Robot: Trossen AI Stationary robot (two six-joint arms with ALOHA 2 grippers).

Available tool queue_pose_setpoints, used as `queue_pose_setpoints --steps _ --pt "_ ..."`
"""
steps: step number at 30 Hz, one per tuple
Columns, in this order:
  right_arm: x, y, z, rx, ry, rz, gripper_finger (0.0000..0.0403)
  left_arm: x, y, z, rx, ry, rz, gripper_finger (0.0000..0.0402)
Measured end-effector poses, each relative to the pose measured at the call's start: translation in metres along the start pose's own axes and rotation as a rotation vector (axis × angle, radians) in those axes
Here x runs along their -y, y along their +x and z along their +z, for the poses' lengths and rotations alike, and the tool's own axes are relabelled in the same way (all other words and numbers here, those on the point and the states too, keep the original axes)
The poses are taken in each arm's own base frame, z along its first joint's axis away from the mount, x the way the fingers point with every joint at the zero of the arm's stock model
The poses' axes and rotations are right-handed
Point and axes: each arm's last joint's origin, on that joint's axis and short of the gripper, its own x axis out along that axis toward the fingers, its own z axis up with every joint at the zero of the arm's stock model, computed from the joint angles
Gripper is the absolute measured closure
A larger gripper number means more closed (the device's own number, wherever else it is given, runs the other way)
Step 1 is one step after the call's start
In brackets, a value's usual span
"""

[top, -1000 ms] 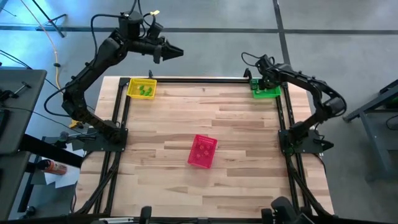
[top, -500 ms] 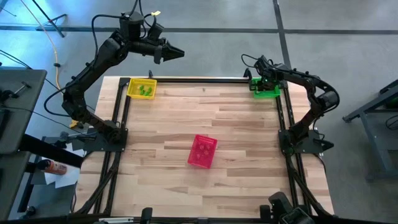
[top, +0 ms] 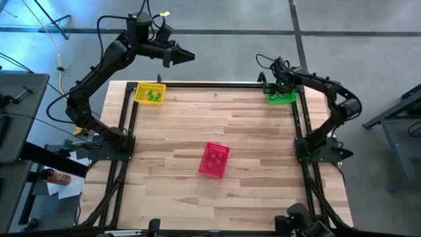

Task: Sort Halloween decoration
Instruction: Put the white skull toy into the green bin

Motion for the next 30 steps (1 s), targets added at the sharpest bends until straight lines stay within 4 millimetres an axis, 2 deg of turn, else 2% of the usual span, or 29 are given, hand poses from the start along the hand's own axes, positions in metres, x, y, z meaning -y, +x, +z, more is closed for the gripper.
queue_pose_setpoints --steps 3,6,12,14,17,21,26,30 --pt "0.0 -0.02 0.007 0.089 0.018 0.062 0.0191 -0.001 -0.001 0.0 0.002 0.01 0.004 0.0259" --pt "-0.002 -0.054 0.021 0.227 0.019 0.197 0.0191 -0.003 -0.003 0.001 0.009 0.056 0.019 0.0259" --pt "-0.014 -0.136 0.045 0.533 -0.065 0.699 0.0191 -0.009 -0.005 0.0 0.015 0.16 0.154 0.0259" --pt "-0.022 -0.161 0.046 0.616 -0.131 0.866 0.0191 -0.012 -0.006 -0.003 -0.006 0.184 0.217 0.0259" --pt "-0.039 -0.189 0.043 0.713 -0.231 1.033 0.0191 -0.018 -0.005 -0.01 -0.046 0.188 0.279 0.0259" --pt "-0.062 -0.21 0.03 0.814 -0.413 1.106 0.0192 -0.032 0.001 -0.028 -0.106 0.13 0.277 0.0259" --pt "-0.088 -0.219 0.007 0.892 -0.649 1.12 0.0192 -0.044 0.008 -0.059 -0.091 0.089 0.263 0.0259" --pt "-0.1 -0.222 -0.005 0.904 -0.647 1.064 0.0192 -0.048 0.014 -0.092 -0.009 0.053 0.217 0.0259"
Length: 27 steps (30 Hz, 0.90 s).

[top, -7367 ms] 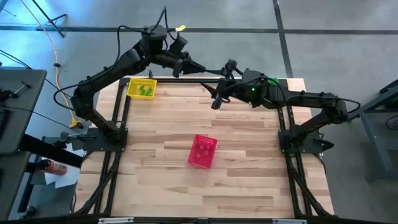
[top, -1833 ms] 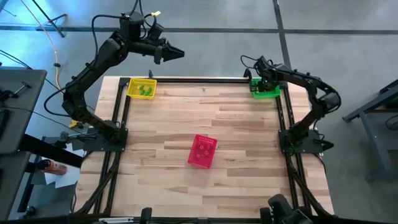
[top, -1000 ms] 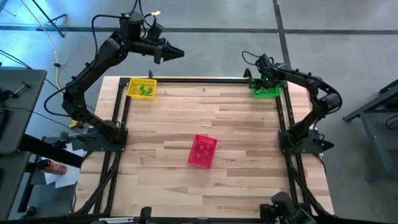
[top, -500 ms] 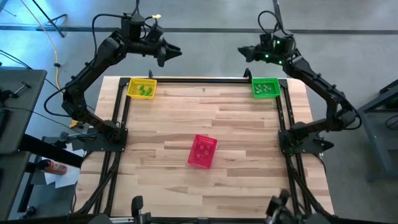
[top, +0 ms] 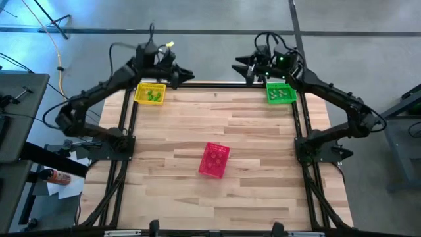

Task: Sort Halloween decoration
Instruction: Put the white skull toy into the green bin

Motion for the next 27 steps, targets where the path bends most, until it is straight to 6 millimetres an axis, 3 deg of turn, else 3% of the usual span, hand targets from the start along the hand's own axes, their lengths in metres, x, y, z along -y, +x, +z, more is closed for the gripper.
queue_pose_setpoints --steps 7,12,16,21,27 --pt "-0.014 0.005 -0.004 -0.016 0.054 -0.113 0.0192 0.004 -0.002 -0.062 0.202 -0.09 -0.016 0.0259" --pt "-0.023 0.012 -0.011 -0.047 0.083 -0.117 0.0192 0.01 -0.005 -0.096 0.246 -0.161 -0.028 0.0259" --pt "-0.026 0.025 -0.021 -0.062 0.187 -0.201 0.0192 0.018 -0.013 -0.1 0.285 -0.175 -0.063 0.0259" --pt "-0.017 0.056 -0.052 -0.151 0.399 -0.316 0.0192 0.031 -0.031 -0.089 0.384 -0.123 -0.11 0.0259" --pt "0.006 0.097 -0.097 -0.546 0.541 -0.407 0.0192 0.039 -0.054 -0.082 0.47 -0.076 -0.123 0.0259"
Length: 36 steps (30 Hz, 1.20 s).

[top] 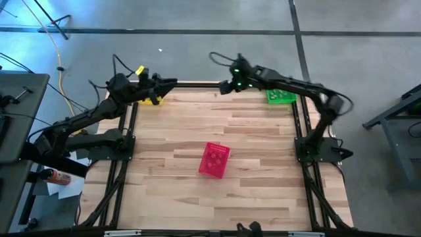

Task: Sort Halloween decoration
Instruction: Put the white skull toy into the green bin

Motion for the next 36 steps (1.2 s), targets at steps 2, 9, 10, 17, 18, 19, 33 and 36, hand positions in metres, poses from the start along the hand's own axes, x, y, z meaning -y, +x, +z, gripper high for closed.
queue_pose_setpoints --steps 2,9,10,17,18,19,33,36 --pt "0.002 0.023 0.003 -0.104 -0.023 -0.043 0.0192 0.001 -0.003 0.003 0.015 -0.002 0.001 0.0259" --pt "0.008 0.097 0.017 -0.317 -0.12 -0.13 0.0192 0.002 -0.007 0.007 0.071 -0.077 0.042 0.0259" --pt "0.01 0.107 0.019 -0.336 -0.127 -0.142 0.0192 0.002 -0.007 0.007 0.08 -0.099 0.047 0.0259" --pt "0.01 0.144 0.039 -0.396 -0.164 -0.176 0.0192 0.006 -0.006 0.008 0.1 -0.167 0.027 0.0259" --pt "0.01 0.148 0.04 -0.402 -0.161 -0.181 0.0192 0.006 -0.006 0.008 0.099 -0.159 0.026 0.0259" --pt "0.01 0.153 0.043 -0.402 -0.159 -0.182 0.0192 0.006 -0.006 0.008 0.099 -0.15 0.026 0.0259" --pt "0.048 0.189 0.041 -0.427 0.087 -0.189 0.0192 0.006 -0.006 0.008 0.1 -0.16 0.021 0.0259" --pt "0.048 0.19 0.042 -0.418 0.096 -0.186 0.0192 0.006 -0.006 0.008 0.089 -0.149 0.01 0.0259"
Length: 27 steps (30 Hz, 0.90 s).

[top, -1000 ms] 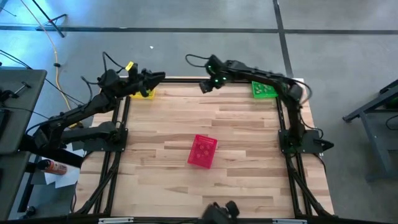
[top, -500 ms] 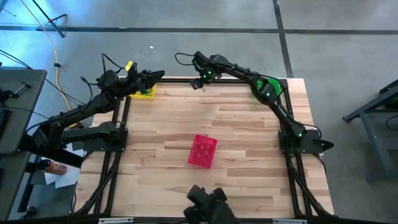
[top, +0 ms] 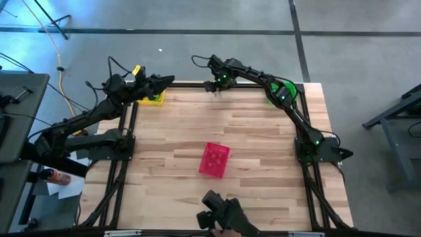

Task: Sort Halloween decoration
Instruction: Put the white skull toy into the green bin

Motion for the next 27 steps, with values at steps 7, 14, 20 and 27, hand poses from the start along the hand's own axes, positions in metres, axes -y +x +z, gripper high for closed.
queue_pose_setpoints --steps 7,14,20,27 --pt "-0.008 0.001 -0.002 -0.003 -0.166 0.051 0.0197 0.001 0.0 -0.001 -0.024 0.042 -0.023 0.0259" --pt "-0.009 0.001 -0.004 -0.024 -0.203 0.078 0.0228 0.001 0.0 -0.001 -0.032 0.041 -0.03 0.0259" --pt "-0.009 0.002 -0.008 -0.061 -0.256 0.08 0.0305 0.001 0.0 -0.001 -0.032 0.041 -0.03 0.0259" --pt "-0.016 0.003 -0.013 -0.075 -0.304 0.095 0.0396 0.001 0.0 -0.001 -0.033 0.033 -0.03 0.0259"
